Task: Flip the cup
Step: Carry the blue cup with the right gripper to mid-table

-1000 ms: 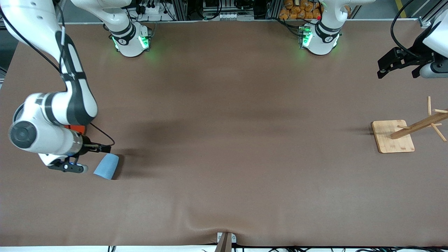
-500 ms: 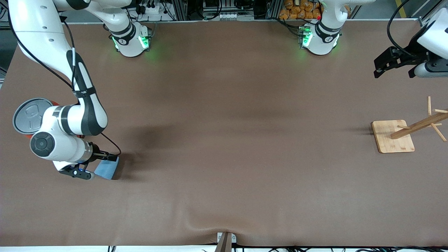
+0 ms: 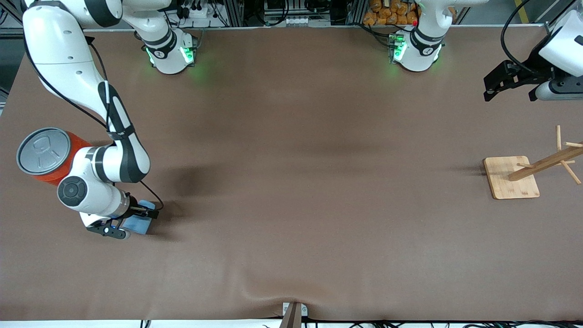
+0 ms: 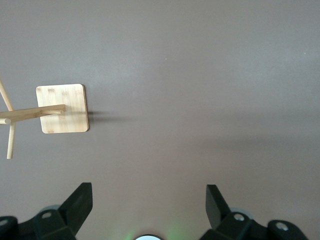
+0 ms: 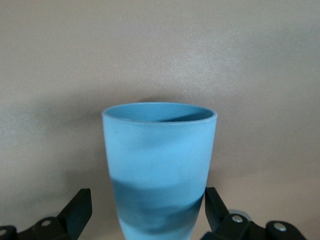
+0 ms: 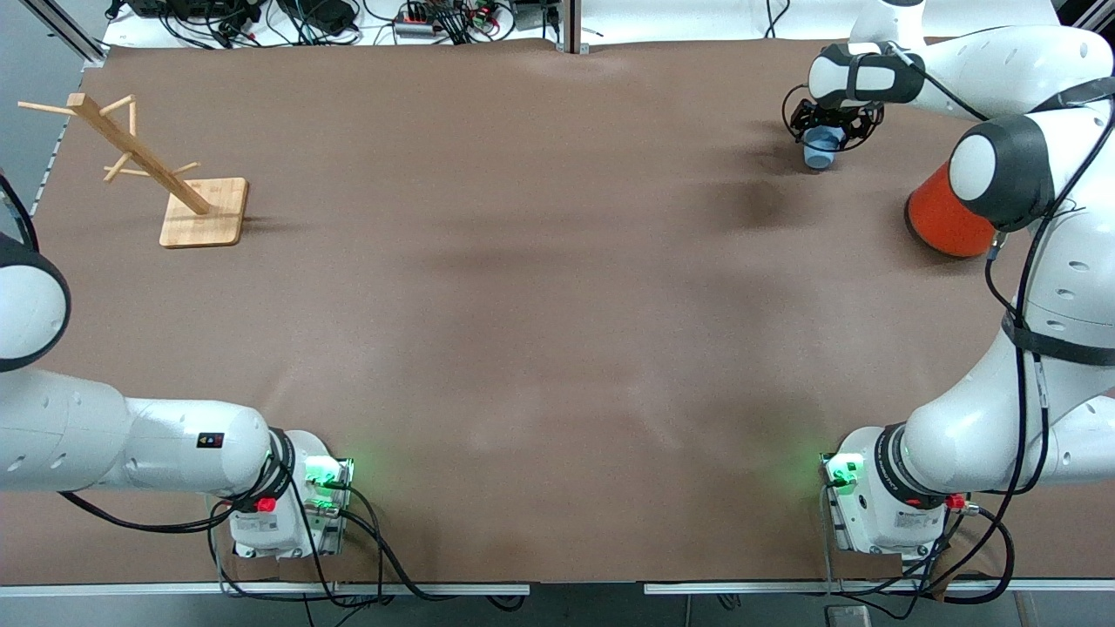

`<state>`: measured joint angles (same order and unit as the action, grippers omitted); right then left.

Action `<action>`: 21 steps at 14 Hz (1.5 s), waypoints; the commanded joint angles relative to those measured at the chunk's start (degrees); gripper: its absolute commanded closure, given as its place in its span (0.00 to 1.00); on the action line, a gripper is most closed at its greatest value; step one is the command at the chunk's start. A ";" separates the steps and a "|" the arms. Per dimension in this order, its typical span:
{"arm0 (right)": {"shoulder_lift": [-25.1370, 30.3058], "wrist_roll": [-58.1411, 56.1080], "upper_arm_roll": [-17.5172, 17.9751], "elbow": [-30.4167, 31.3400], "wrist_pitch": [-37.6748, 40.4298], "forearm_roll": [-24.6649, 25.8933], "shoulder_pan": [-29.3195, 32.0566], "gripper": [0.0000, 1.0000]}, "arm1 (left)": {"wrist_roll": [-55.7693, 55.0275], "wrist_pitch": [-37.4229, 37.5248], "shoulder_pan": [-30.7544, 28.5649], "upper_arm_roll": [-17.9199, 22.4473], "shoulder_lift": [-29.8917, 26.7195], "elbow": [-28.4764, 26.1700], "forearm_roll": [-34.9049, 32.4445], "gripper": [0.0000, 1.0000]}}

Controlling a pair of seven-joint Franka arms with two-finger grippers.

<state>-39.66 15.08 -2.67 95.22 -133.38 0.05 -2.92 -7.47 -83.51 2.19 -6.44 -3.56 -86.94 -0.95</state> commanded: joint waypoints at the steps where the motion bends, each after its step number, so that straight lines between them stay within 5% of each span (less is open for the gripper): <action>1: -0.86 -0.14 0.21 -0.30 -1.27 0.39 -0.07 0.00 | -0.52 0.63 0.27 -0.50 0.22 0.80 -0.20 0.00; 4: -0.77 -0.23 0.13 -0.12 -1.54 0.48 -0.16 0.05 | -0.52 0.71 0.45 -0.59 0.22 0.72 -0.20 0.00; 5: -0.68 -0.32 0.21 -0.21 -1.19 0.57 -0.25 0.25 | -0.44 0.71 0.45 -0.59 0.22 0.63 -0.20 0.00; 6: -0.51 -0.32 0.21 -0.30 -1.01 0.57 -0.51 0.32 | -0.44 0.71 0.45 -0.85 0.22 0.54 -0.20 0.00; 13: 8.27 -1.10 0.30 -0.21 4.26 1.61 -10.86 0.30 | -0.44 0.80 0.36 -1.12 0.22 0.54 0.59 0.00; 16: 9.51 -11.61 0.39 -1.08 4.88 6.01 -16.40 0.30 | -0.35 0.80 0.36 -1.12 0.22 0.54 0.59 0.00; 21: 9.25 -26.30 0.57 -2.23 4.36 6.02 -22.99 0.30 | 0.00 0.80 0.10 -1.12 0.22 0.72 0.59 0.00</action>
<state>-30.66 -6.39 -1.70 93.22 -128.88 4.75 -22.87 -7.47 -83.46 2.61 -7.40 -3.51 -87.09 -0.73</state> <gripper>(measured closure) 0.238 0.000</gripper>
